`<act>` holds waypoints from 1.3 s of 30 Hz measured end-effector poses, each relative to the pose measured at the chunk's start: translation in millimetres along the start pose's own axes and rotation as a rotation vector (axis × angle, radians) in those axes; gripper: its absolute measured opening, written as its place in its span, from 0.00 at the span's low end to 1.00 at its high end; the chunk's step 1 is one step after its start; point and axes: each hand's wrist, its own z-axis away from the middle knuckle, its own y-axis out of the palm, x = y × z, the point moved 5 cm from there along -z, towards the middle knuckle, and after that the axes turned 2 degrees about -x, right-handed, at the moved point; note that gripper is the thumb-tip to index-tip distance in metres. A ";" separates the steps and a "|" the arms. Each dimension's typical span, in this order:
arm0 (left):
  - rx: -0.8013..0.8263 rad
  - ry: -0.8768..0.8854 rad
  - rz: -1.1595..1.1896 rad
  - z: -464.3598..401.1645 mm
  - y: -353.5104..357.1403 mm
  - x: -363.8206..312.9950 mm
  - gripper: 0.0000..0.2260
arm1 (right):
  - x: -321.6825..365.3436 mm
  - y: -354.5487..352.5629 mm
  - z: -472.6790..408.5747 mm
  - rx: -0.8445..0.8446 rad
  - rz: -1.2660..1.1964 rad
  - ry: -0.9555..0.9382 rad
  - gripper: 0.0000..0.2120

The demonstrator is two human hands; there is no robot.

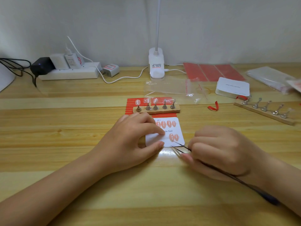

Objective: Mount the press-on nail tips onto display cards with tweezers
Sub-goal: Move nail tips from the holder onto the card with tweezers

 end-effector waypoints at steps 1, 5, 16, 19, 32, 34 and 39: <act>-0.001 0.000 0.004 0.1 0.1 0.1 0.16 | -3.2 -3.8 0.8 -0.059 -0.062 0.088 0.13; -0.010 -0.001 0.016 0.1 0.2 0.8 0.16 | -19.5 -15.6 3.4 -0.306 -0.385 0.524 0.12; -0.016 0.009 0.050 -0.8 2.6 3.0 0.15 | -31.9 5.7 6.0 -0.133 -0.665 0.816 0.23; -0.013 0.004 0.059 0.1 2.8 3.9 0.15 | -35.6 3.9 5.9 -0.140 -0.749 0.871 0.15; -0.026 0.020 0.116 -1.0 2.7 5.0 0.15 | -46.2 8.6 15.0 -0.283 -0.904 1.082 0.13; -0.025 0.017 0.120 -0.8 2.9 5.4 0.15 | -46.6 9.2 14.8 -0.294 -0.928 1.082 0.11; -0.023 0.017 0.118 -0.8 3.1 5.5 0.15 | -46.3 10.4 15.0 -0.289 -0.939 1.079 0.11</act>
